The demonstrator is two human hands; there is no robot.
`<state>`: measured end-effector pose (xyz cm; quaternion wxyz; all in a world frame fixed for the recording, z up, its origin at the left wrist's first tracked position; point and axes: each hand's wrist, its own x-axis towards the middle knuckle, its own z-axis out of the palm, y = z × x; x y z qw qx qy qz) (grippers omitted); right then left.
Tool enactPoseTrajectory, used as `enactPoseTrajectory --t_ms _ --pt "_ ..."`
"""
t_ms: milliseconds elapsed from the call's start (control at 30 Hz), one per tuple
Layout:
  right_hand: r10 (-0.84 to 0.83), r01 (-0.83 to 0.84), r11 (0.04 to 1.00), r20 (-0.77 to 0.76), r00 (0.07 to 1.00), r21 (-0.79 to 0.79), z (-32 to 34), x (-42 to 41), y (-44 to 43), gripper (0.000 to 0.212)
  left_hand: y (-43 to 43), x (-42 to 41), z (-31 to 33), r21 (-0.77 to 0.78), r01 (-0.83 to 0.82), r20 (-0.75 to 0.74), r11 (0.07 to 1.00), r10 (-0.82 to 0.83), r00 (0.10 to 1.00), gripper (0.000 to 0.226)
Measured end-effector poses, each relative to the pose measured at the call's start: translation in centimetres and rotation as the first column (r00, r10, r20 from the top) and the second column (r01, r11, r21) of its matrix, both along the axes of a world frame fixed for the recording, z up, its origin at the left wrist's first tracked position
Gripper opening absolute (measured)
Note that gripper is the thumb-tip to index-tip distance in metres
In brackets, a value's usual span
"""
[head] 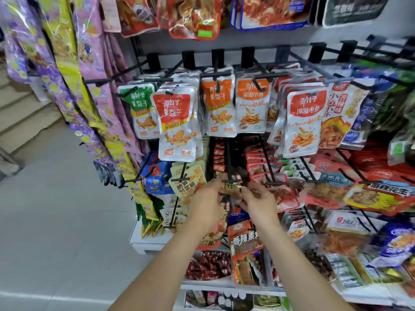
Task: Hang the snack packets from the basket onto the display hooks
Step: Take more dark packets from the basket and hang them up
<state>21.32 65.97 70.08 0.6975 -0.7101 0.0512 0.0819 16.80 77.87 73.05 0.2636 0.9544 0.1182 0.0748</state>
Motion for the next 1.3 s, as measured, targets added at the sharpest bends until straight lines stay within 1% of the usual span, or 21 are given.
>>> enactPoseTrajectory --t_ms 100,167,233,300,367,400,467,500,533,600,633,667,700,767,833,900,1033,1100,1200,1267,1300 --pt "0.037 -0.029 0.991 0.058 0.998 -0.132 -0.3 -0.9 -0.9 0.028 -0.3 0.9 0.0 0.040 -0.008 -0.021 0.999 0.009 1.000 0.060" --pt "0.080 -0.055 0.973 0.102 0.992 -0.226 -0.1 -1.1 -1.3 0.027 -0.3 1.5 0.2 0.047 0.005 -0.038 0.999 -0.003 0.999 0.064" --pt "0.124 -0.071 0.945 0.150 0.981 -0.321 0.3 -1.2 -1.6 0.025 -0.3 2.0 0.4 0.033 0.009 -0.045 0.999 -0.007 0.999 0.060" --pt "0.146 -0.077 0.930 0.169 0.975 -0.360 0.8 -1.3 -1.7 0.025 -0.2 2.0 0.3 -0.040 -0.007 -0.025 0.999 0.006 1.000 0.061" --pt "0.181 -0.111 0.918 0.153 0.971 -0.380 0.7 -1.3 -1.9 0.027 0.0 1.5 0.0 -0.162 -0.026 0.029 0.986 0.032 0.999 0.061" --pt "0.209 -0.149 0.917 0.128 0.970 -0.370 0.7 -1.4 -2.0 0.029 0.1 1.0 -0.1 -0.238 -0.036 0.061 0.971 0.052 0.997 0.056" --pt "0.287 -0.247 0.909 0.075 0.955 -0.336 0.8 -1.8 -2.1 0.032 0.4 0.1 -0.1 -0.406 -0.065 0.098 0.911 0.114 0.989 0.042" --pt "0.321 -0.293 0.908 0.049 0.946 -0.299 0.8 -2.0 -2.2 0.028 0.5 -0.3 -0.2 -0.476 -0.065 0.109 0.877 0.132 0.985 0.034" --pt "0.335 -0.321 0.922 0.027 0.942 -0.215 0.9 -2.3 -2.2 0.022 0.5 -0.7 -0.2 -0.540 -0.050 0.121 0.840 0.136 0.983 0.029" --pt "0.303 -0.294 0.951 -0.094 0.948 0.099 1.4 -2.7 -2.2 0.013 0.3 -1.4 -0.1 -0.645 -0.028 0.128 0.763 0.144 0.981 0.027" --pt "0.289 -0.247 0.939 -0.158 0.944 0.239 1.6 -2.8 -2.2 0.012 0.2 -1.6 0.0 -0.688 -0.025 0.125 0.725 0.152 0.980 0.026" --pt "0.275 -0.204 0.924 -0.191 0.942 0.323 1.7 -2.8 -2.2 0.012 0.0 -1.7 0.0 -0.720 -0.022 0.122 0.694 0.159 0.980 0.024" --pt "0.264 -0.179 0.913 -0.196 0.944 0.367 1.9 -2.7 -2.2 0.012 -0.1 -1.8 0.1 -0.738 -0.021 0.126 0.675 0.168 0.978 0.021" --pt "0.225 -0.134 0.902 -0.182 0.957 0.411 2.1 -2.6 -1.8 0.013 -0.3 -1.5 0.3 -0.750 -0.024 0.150 0.661 0.206 0.967 0.015" --pt "0.166 -0.079 0.906 -0.178 0.970 0.415 2.5 -2.5 -1.2 0.017 -0.4 -1.1 0.5 -0.752 -0.045 0.167 0.658 0.255 0.952 0.014" --pt "0.104 -0.020 0.909 -0.180 0.978 0.417 2.7 -2.2 -0.7 0.025 -0.5 -0.7 0.8 -0.749 -0.059 0.178 0.660 0.286 0.941 0.016" --pt "0.064 0.021 0.897 -0.175 0.983 0.442 3.0 -1.6 0.3 0.022 -0.4 0.4 0.8 -0.746 -0.080 0.193 0.661 0.329 0.924 0.019" --pt "0.036 0.057 0.890 -0.195 0.980 0.451 3.0 -1.2 0.6 0.028 -0.4 0.8 0.8 -0.746 -0.087 0.194 0.660 0.341 0.920 0.023" --pt "0.014 0.091 0.886 -0.221 0.975 0.455 2.9 -0.9 0.9 0.037 -0.5 0.9 0.9 -0.685 -0.052 0.252 0.727 0.303 0.919 0.028" --pt "0.008 0.101 0.882 -0.230 0.973 0.460 2.8 -1.0 0.8 0.034 -0.6 0.6 0.9 -0.642 -0.033 0.286 0.766 0.279 0.917 0.029" --pt "0.009 0.100 0.883 -0.230 0.973 0.458 2.7 -1.0 0.8 0.028 -0.6 0.6 0.7 -0.617 -0.027 0.302 0.787 0.268 0.915 0.030"
